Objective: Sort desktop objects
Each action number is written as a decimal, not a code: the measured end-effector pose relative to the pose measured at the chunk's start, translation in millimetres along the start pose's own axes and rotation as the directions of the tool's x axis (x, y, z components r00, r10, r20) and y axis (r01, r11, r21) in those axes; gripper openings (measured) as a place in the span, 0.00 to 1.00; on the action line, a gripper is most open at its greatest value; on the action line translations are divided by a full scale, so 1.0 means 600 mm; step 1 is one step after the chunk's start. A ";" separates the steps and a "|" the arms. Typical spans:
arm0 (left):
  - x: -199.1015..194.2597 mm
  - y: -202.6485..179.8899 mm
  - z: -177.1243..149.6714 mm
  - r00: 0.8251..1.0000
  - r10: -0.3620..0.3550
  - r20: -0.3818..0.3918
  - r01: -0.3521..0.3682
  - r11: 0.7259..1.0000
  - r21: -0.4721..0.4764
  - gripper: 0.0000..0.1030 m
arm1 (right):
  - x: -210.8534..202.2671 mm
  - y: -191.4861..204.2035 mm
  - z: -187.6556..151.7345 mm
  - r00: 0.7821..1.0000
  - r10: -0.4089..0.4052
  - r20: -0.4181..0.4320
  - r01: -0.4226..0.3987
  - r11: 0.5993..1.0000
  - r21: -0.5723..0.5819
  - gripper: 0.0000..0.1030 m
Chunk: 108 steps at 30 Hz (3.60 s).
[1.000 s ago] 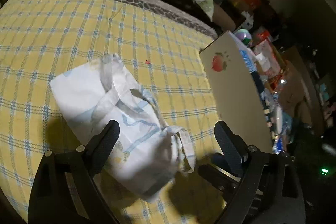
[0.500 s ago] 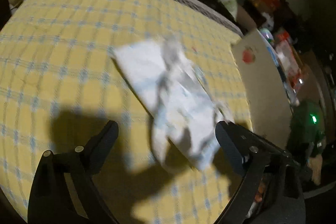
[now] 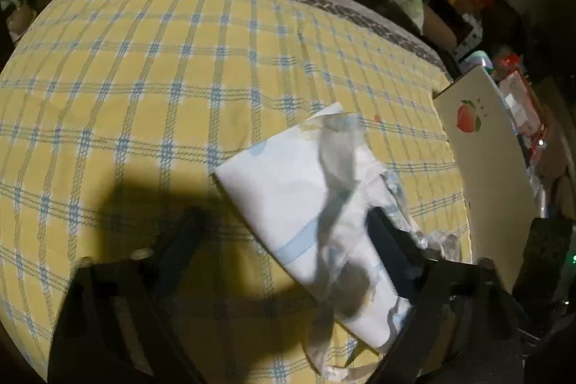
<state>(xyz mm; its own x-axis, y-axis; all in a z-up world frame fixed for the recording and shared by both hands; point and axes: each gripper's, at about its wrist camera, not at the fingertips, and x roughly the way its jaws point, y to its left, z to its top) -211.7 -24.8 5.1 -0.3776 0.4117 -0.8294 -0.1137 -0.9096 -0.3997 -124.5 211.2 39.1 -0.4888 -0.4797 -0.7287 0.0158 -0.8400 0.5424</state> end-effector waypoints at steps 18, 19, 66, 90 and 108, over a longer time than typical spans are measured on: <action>-0.116 -0.077 -0.002 0.964 -0.221 0.149 0.223 0.975 0.009 0.05 | -0.072 0.062 0.010 0.991 0.081 0.107 -0.074 0.995 -0.070 0.11; -0.122 -0.087 0.001 0.963 -0.223 0.152 0.223 0.975 0.019 0.05 | -0.082 0.063 0.010 0.989 0.090 0.116 -0.082 0.994 -0.071 0.11; 0.196 -0.714 0.183 0.990 -0.105 -0.094 0.135 0.895 0.426 0.06 | -0.400 -0.399 0.249 0.952 -0.228 0.206 0.184 0.959 0.214 0.11; 0.027 -0.658 0.128 1.000 -0.006 -0.013 0.011 0.885 0.465 0.93 | -0.506 -0.322 0.184 0.912 -0.335 0.238 0.293 0.936 0.196 0.70; -0.125 -0.527 0.059 0.986 -0.166 -0.023 0.162 0.909 0.384 0.93 | -0.364 -0.125 0.236 0.973 -0.101 0.206 0.106 0.994 -0.012 0.32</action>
<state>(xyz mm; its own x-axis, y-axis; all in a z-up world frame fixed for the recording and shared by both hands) -180.1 229.8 207.7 -0.3325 0.5582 -0.7601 -0.5178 -0.7817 -0.3476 -142.1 414.7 216.8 -0.6574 -0.3299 -0.6775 -0.0252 -0.8890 0.4573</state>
